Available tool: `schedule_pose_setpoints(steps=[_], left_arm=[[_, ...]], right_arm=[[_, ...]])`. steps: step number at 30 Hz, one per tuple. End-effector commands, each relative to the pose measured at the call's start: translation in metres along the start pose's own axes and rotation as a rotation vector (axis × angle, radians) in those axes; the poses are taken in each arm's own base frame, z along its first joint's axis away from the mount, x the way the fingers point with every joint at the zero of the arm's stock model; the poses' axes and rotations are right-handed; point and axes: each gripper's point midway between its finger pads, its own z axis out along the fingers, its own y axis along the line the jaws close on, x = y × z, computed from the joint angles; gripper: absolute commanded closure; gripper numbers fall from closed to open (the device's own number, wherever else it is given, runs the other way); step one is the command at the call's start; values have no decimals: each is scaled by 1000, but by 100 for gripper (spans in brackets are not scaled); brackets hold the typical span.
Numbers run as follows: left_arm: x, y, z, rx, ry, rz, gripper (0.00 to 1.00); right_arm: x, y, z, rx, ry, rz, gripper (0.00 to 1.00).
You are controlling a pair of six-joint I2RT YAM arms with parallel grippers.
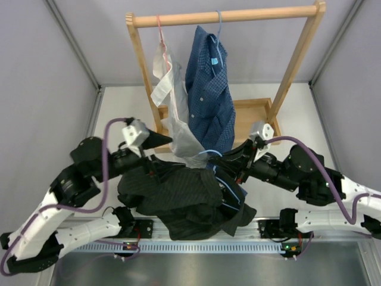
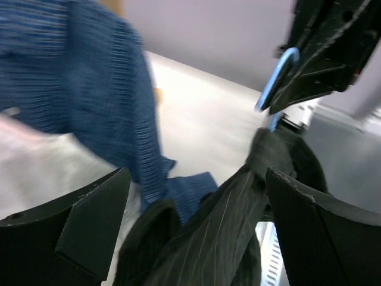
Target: Place the shirt on the hanger
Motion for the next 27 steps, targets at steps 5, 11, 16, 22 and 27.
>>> schedule_pose_setpoints(steps=[5,11,16,22,27], left_arm=[[6,56,-99,-476,-105,-74,2],[45,72,-94,-553,-5,-106,2],[46,64,-52,-439,6,-99,2],[49,78,-35,-495,-20,-136,95],[37,133,-93,-933,-203,-270,100]], right_arm=[[-47,-27,-45,128,-123,-14,100],[-69,-15,-65,66,-107,-27,100],[-89,3,-79,-29,-124,-11,100],[-99,0,-88,-16,-141,-9,100],[-101,-28,-104,129,-150,-34,100]])
